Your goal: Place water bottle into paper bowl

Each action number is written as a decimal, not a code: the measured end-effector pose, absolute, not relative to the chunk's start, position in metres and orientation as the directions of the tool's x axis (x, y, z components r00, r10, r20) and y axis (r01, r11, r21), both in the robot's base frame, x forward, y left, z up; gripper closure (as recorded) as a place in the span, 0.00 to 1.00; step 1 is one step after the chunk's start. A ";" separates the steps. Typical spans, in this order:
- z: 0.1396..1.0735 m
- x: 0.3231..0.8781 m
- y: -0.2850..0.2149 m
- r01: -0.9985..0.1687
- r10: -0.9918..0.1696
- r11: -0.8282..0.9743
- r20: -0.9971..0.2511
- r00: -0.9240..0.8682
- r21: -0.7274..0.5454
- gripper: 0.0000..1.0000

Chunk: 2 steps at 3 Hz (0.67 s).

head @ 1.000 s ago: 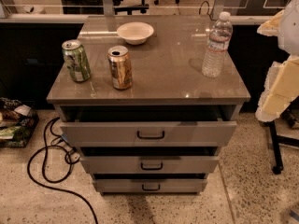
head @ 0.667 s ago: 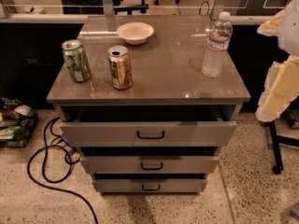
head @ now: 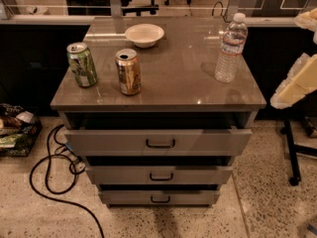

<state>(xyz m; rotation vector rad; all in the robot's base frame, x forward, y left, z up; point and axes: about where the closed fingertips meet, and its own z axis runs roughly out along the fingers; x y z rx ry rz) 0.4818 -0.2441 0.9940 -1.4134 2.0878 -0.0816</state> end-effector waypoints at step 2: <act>0.987 0.540 -0.276 -0.723 -0.623 0.613 -0.758 -0.194 -0.319 0.00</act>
Offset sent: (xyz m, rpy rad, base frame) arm 0.0881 -0.0503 -0.0055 0.6091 -0.2631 -0.0872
